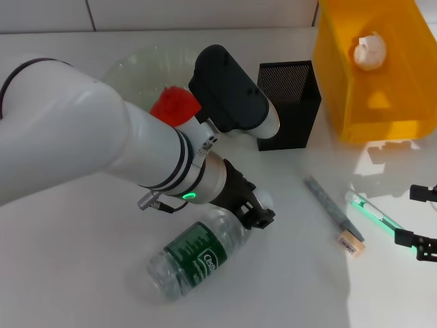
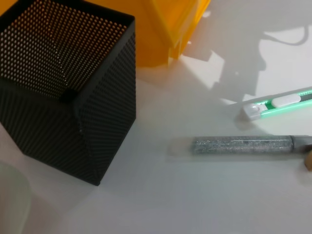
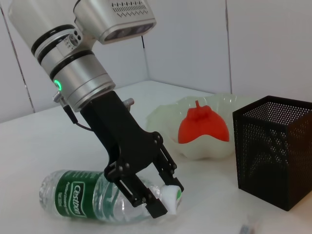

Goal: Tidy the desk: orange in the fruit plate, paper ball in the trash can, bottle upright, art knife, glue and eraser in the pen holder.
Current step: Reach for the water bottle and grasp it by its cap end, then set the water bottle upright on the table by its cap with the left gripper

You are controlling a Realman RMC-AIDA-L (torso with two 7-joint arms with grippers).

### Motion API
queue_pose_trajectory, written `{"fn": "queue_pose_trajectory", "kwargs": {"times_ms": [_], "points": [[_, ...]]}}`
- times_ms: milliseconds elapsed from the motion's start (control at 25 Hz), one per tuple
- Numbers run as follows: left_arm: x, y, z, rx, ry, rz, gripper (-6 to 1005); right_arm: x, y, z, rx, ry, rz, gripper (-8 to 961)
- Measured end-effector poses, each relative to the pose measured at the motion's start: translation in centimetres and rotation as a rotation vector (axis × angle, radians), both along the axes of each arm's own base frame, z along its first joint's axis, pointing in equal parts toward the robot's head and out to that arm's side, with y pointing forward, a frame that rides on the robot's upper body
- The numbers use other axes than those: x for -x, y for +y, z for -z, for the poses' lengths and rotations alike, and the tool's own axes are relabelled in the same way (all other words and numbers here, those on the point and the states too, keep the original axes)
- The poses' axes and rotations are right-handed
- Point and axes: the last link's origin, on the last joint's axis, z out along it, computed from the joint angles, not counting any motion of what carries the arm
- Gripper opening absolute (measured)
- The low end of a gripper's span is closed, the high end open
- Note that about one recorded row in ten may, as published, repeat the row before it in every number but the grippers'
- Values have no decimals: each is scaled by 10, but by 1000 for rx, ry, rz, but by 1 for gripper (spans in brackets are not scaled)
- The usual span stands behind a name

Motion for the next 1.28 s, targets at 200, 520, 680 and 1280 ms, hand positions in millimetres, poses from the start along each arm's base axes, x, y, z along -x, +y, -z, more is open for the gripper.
{"fn": "queue_pose_trajectory", "kwargs": {"times_ms": [200, 520, 680, 1280], "points": [[-1, -4, 2, 14, 15, 19, 574, 2, 1, 0, 5, 6, -3, 847], [-19, -16, -16, 29, -21, 100, 451, 3, 1, 0, 16, 19, 3, 846], [-23, -19, -48, -18, -80, 121, 450, 4, 1, 1, 18, 21, 2, 846], [8, -25, -117, -175, -213, 1, 445, 8, 3, -2, 29, 35, 1, 846]]}}
